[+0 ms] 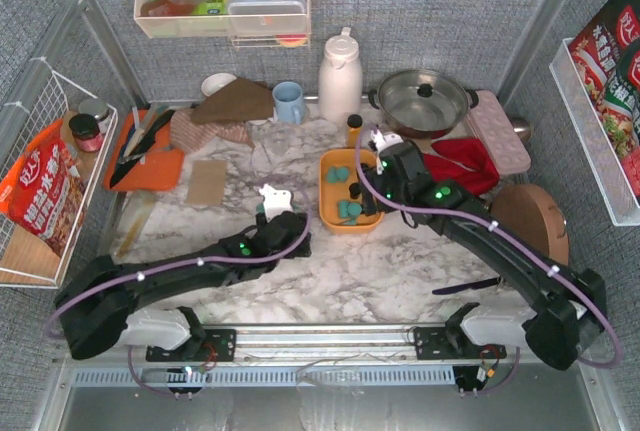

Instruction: Mix the coffee capsules in the storage basket

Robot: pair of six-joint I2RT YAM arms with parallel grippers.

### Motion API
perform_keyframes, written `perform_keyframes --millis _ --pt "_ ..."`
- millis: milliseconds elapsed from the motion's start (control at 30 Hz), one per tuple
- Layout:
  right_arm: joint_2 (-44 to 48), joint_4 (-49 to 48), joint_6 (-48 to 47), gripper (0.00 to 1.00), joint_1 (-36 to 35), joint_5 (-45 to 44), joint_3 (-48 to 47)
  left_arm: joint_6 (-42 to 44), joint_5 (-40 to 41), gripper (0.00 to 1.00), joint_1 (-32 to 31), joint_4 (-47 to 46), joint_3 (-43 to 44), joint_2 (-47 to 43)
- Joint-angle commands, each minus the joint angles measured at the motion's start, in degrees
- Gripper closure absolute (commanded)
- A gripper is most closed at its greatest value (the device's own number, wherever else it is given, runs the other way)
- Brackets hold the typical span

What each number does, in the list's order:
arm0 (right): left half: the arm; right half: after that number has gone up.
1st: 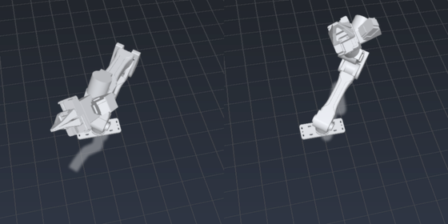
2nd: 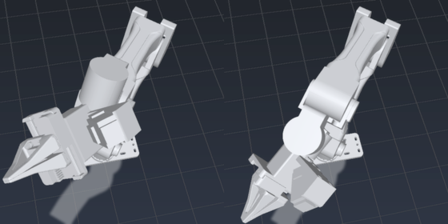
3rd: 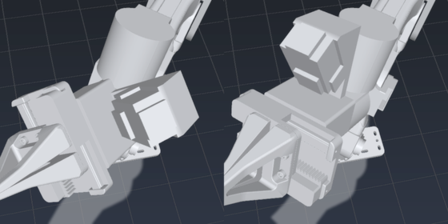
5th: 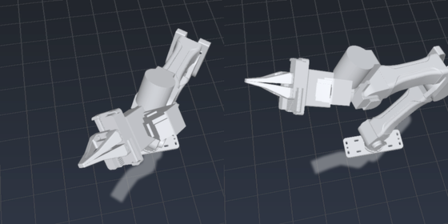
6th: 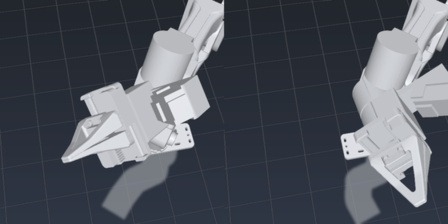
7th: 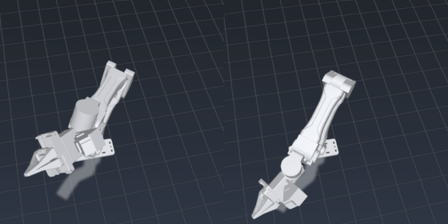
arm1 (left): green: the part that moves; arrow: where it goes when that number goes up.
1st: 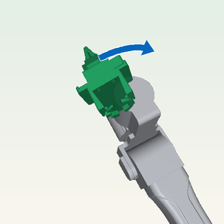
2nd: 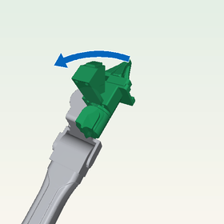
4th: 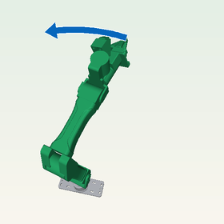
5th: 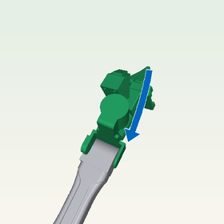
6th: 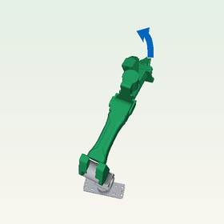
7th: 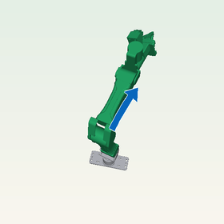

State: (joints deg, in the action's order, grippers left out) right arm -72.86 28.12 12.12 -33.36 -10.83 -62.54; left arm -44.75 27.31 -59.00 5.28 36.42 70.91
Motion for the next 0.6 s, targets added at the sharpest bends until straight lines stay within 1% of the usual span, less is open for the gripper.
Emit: perform_keyframes --millis 0,67,167,400,533,567 --pt "4.1 1.6 0.7 0.27 0.0 0.8 1.9 -3.9 0.2 0.24 0.0 4.2 4.7 6.9" --pt "6.0 2.0 0.8 0.27 0.0 1.1 2.6 -5.0 0.6 0.27 0.0 5.4 6.8 10.5" --pt "8.3 2.7 0.9 0.27 0.0 1.8 3.4 -8.0 3.6 0.28 -0.1 10.2 10.5 15.3" --pt "11.7 2.0 1.1 0.27 0.0 3.3 5.1 -14.4 10.8 0.25 -1.9 24.6 20.3 25.3" --pt "12.4 1.9 1.2 0.27 0.0 4.1 5.1 -17.7 10.9 0.25 -2.9 27.9 23.6 29.7" --pt "12.6 1.8 1.3 0.27 0.0 4.3 6.7 -18.3 10.7 0.25 -3.2 28.0 23.9 30.4"
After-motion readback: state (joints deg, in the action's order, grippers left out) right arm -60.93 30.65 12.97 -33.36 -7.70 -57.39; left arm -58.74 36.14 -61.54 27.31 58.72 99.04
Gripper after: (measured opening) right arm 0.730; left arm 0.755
